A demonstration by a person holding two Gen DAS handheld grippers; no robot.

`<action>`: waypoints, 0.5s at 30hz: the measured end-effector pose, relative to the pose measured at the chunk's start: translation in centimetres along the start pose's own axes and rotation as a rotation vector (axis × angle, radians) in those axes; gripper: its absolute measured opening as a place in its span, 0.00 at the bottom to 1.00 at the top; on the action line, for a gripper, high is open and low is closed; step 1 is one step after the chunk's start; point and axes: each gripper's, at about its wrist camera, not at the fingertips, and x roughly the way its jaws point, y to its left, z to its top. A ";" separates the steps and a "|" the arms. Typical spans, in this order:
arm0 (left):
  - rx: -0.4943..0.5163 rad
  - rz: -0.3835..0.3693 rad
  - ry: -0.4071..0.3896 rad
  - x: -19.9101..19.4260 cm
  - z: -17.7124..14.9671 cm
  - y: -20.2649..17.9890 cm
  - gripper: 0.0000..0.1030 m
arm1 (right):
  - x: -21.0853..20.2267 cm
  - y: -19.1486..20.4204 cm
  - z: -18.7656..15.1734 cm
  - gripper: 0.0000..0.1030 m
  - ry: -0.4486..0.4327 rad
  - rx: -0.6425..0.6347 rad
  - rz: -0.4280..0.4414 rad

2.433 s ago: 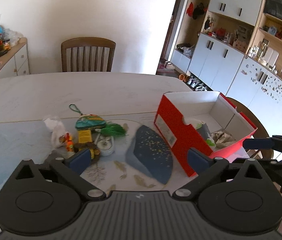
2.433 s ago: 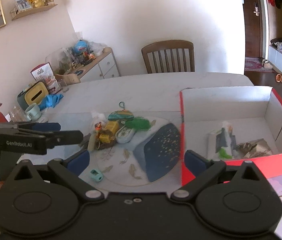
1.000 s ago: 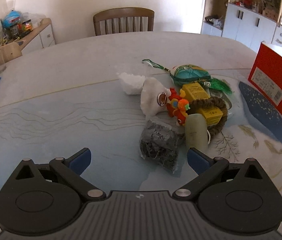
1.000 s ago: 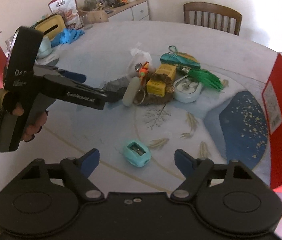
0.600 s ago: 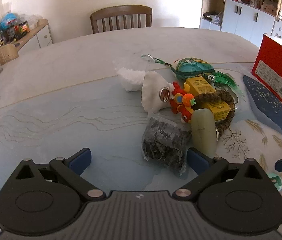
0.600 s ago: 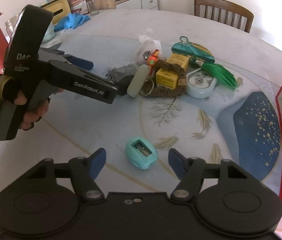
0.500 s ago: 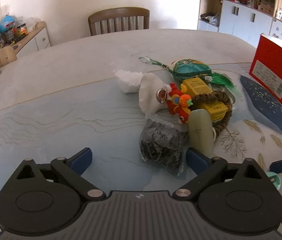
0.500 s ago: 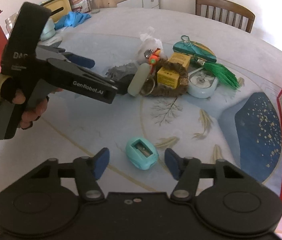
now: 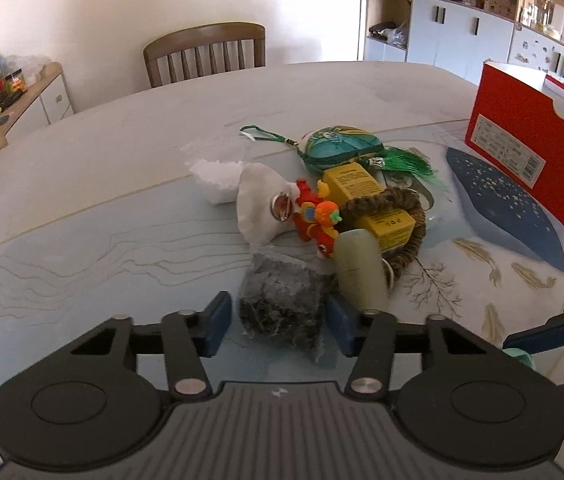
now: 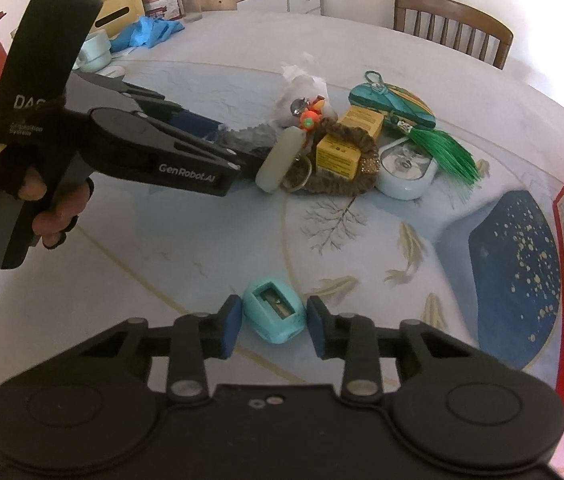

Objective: Organize objects
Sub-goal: 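Grasp the black bag of clips with the left gripper while the right grasps the teal sharpener, then carry the clip bag and teal sharpener into the shoebox and release both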

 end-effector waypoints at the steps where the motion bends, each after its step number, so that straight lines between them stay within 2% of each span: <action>1: 0.003 0.004 0.002 0.0 0.0 -0.2 0.43 | -0.1 0.0 0.0 0.32 -0.001 0.003 -0.001; 9: -0.013 0.042 0.002 -1.0 -0.1 -0.5 0.33 | -1.6 -1.1 -0.3 0.32 -0.020 0.062 -0.005; 15: -0.049 0.063 -0.003 -2.3 -0.5 -0.3 0.31 | -3.7 -2.2 -0.8 0.32 -0.053 0.108 -0.024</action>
